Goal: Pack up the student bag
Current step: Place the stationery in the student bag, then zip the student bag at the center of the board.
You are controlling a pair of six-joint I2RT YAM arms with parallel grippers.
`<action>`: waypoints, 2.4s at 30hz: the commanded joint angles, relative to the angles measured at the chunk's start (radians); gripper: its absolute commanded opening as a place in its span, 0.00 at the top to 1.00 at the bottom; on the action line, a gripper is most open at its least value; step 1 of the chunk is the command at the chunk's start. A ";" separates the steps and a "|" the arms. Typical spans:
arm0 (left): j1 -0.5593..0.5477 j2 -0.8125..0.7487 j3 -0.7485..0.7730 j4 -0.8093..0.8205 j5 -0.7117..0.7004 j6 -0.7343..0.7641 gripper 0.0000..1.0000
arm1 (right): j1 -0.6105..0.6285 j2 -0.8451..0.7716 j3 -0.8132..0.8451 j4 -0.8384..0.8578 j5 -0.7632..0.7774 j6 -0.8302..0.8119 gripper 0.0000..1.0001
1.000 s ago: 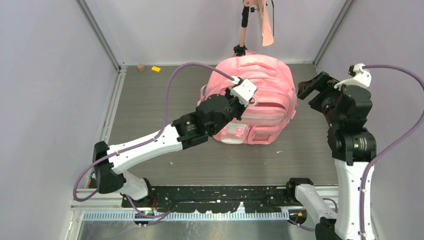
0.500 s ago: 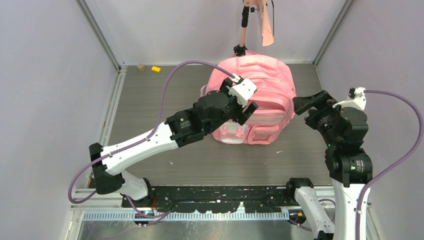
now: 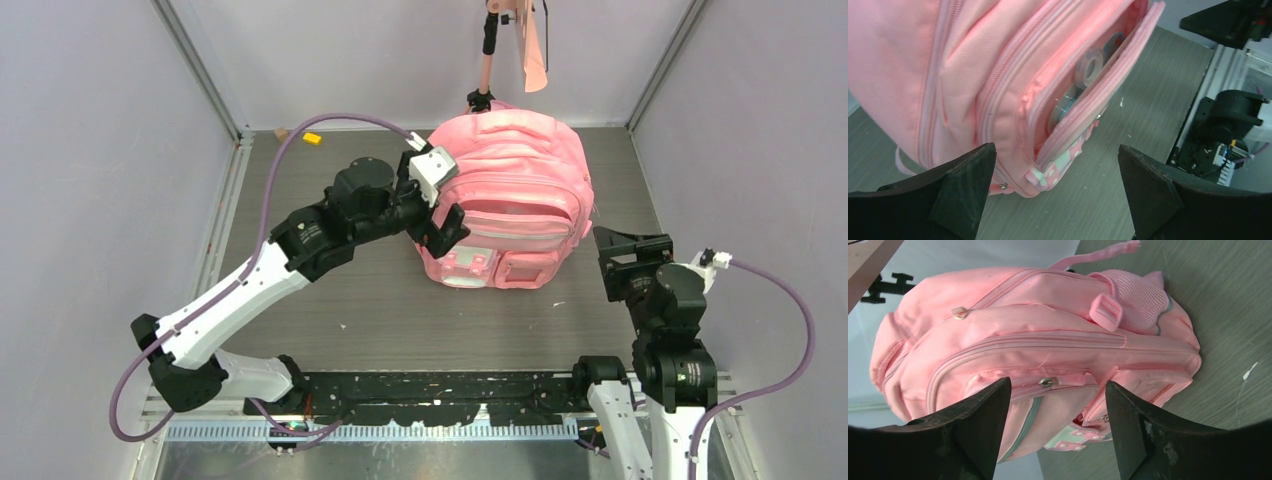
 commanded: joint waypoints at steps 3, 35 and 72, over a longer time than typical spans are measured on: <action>0.007 -0.028 -0.048 -0.039 0.086 0.043 0.04 | -0.003 -0.043 -0.095 0.017 0.056 0.250 0.27; 0.025 0.044 -0.101 0.031 0.024 0.073 0.60 | 0.001 0.075 -0.249 0.272 -0.098 0.522 0.49; 0.025 0.032 -0.115 0.042 0.044 0.047 0.78 | 0.161 0.178 -0.221 0.385 0.024 0.581 0.69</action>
